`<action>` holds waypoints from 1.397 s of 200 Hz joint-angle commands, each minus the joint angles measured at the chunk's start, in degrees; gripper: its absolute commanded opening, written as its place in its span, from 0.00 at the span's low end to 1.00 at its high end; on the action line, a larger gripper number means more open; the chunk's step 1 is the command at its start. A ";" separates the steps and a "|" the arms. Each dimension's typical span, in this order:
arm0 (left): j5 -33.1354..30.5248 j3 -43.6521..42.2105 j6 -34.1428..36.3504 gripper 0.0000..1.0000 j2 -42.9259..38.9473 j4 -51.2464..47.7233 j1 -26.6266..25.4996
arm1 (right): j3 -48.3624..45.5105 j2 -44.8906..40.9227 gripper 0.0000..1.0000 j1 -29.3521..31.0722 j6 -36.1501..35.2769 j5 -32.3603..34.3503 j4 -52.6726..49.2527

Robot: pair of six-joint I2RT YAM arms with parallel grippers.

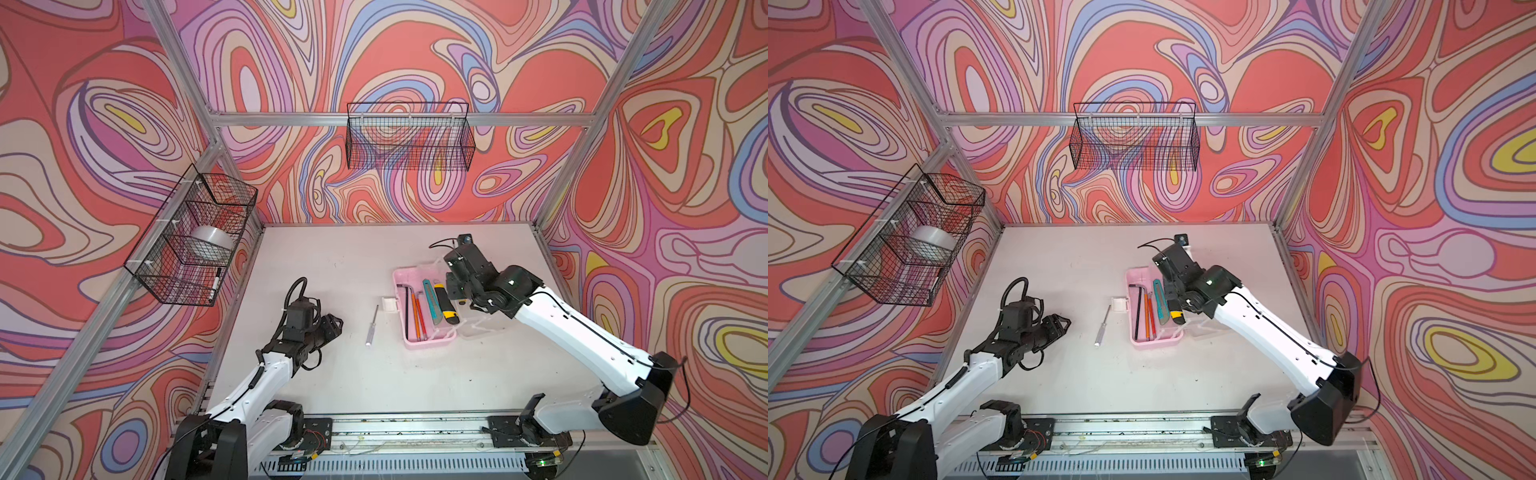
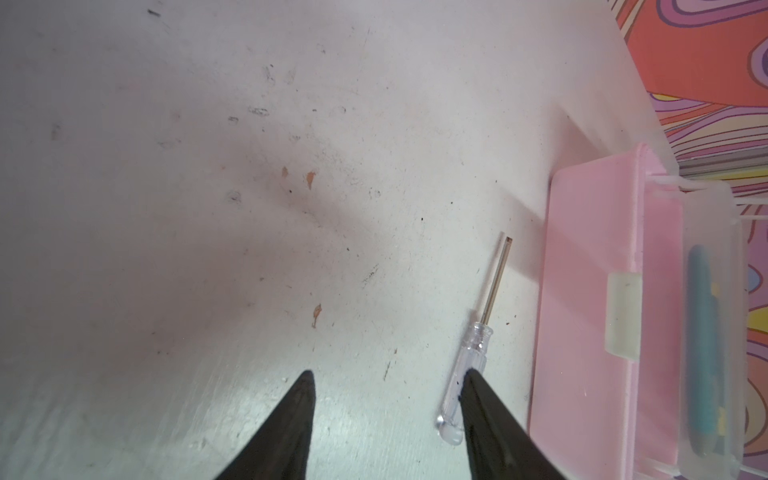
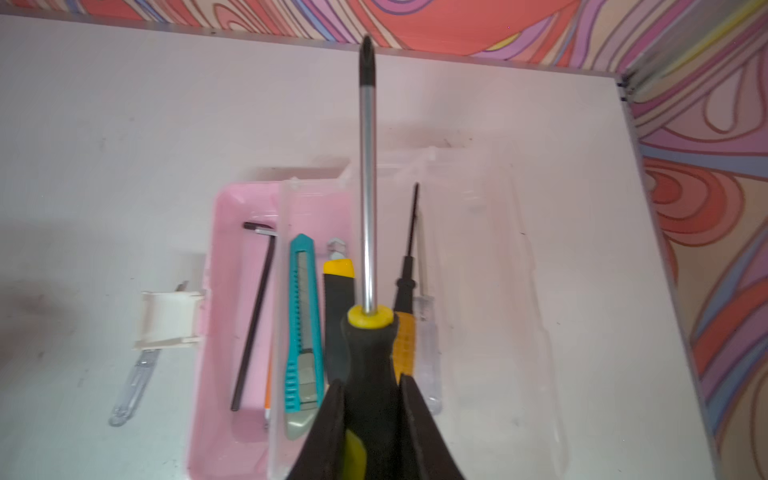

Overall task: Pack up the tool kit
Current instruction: 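Lift the black-yellow-handled screwdriver with the right gripper toward the box, then lower the black-yellow screwdriver into the clear insert and open the right gripper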

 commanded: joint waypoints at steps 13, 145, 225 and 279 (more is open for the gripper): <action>-0.19 2.80 1.97 0.58 2.07 2.39 -2.63 | -4.80 -4.00 0.08 -5.08 -3.32 2.57 -4.54; -3.05 4.05 2.96 0.60 1.79 2.03 -9.32 | -14.72 0.21 0.08 -12.86 -7.81 -3.37 9.48; -3.03 4.46 3.14 0.59 2.73 2.35 -9.33 | -11.34 1.86 0.40 -12.87 -8.39 -5.59 10.13; -3.26 4.09 3.98 0.60 1.87 1.92 -9.36 | -3.84 0.82 0.39 -12.77 -8.16 -12.95 7.30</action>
